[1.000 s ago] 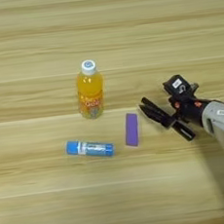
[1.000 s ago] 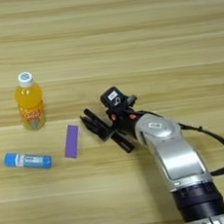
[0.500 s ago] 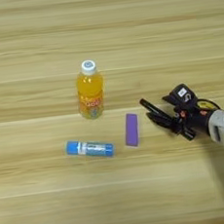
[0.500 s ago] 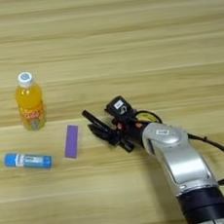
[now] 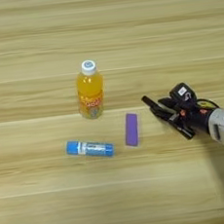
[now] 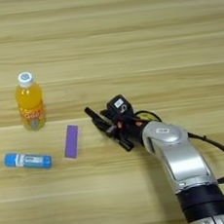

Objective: Move the objects on the table

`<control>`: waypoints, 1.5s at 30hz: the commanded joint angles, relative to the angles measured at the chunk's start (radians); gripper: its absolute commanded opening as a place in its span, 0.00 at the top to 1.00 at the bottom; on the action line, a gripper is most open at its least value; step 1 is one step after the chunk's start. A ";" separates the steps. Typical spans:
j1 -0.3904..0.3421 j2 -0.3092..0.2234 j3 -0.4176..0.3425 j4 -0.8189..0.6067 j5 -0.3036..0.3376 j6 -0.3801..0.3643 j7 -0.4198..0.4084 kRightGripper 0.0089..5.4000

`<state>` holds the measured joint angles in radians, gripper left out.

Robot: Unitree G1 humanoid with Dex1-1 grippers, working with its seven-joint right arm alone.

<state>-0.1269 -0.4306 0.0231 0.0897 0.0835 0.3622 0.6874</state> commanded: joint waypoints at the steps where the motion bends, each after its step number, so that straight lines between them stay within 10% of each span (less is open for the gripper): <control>1: -0.042 -0.023 -0.010 -0.017 -0.003 -0.021 -0.017 0.79; 27: -0.067 0.031 -0.071 -0.042 0.017 -0.130 -0.095 0.84; 45: -0.248 0.125 -0.025 0.048 -0.036 -0.100 -0.232 0.84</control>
<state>-0.2739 -0.3043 -0.0055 0.1459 0.0582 0.2753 0.4834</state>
